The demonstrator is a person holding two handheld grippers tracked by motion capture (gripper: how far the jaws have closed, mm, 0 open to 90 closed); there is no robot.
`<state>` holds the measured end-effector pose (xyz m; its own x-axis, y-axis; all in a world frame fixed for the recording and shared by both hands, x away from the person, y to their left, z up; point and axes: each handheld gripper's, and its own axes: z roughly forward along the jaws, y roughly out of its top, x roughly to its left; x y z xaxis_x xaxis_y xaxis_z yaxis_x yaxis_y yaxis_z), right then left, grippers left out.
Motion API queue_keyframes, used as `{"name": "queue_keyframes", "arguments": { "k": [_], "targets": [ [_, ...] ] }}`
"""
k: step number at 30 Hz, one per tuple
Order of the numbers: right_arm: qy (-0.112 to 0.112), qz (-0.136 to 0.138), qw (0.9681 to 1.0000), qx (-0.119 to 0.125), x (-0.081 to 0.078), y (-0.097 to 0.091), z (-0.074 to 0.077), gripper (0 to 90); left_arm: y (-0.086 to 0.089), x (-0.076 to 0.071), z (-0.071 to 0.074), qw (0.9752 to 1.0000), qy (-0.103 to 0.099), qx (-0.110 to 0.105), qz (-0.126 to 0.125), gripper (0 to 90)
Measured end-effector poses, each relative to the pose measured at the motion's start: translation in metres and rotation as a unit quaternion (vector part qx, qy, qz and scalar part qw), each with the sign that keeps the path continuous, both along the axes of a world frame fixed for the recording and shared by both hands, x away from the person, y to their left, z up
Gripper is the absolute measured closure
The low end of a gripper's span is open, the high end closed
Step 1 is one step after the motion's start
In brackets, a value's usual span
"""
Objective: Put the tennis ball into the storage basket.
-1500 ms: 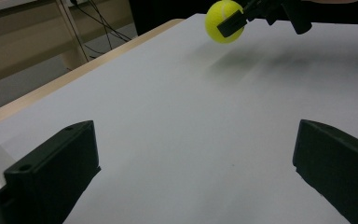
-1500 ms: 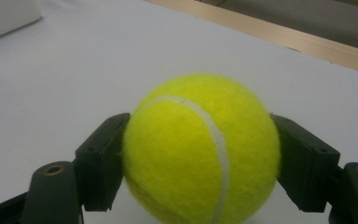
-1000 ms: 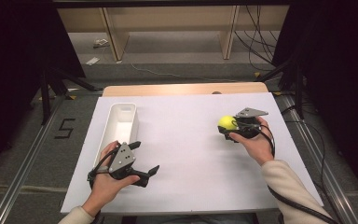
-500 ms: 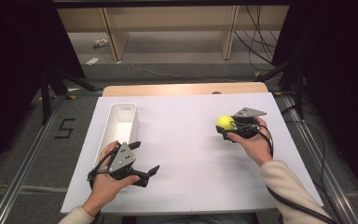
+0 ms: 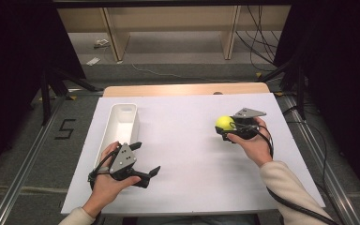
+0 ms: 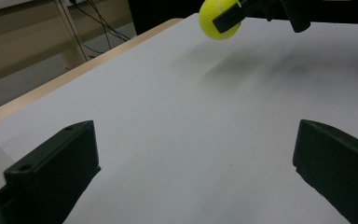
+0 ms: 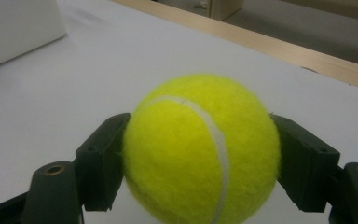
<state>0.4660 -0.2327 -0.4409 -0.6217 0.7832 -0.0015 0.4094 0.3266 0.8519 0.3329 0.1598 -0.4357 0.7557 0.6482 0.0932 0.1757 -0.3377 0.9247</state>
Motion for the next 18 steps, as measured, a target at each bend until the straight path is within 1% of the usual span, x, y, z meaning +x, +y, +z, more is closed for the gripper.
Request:
{"name": "queue_keyframes", "arguments": {
  "k": [18],
  "targets": [
    [-0.004,0.009,0.9999,0.002,-0.0022,0.0078,0.0027,26.4,-0.0002,-0.0002,0.0,1.0,0.0,0.0,-0.001,0.0]
  ]
}}
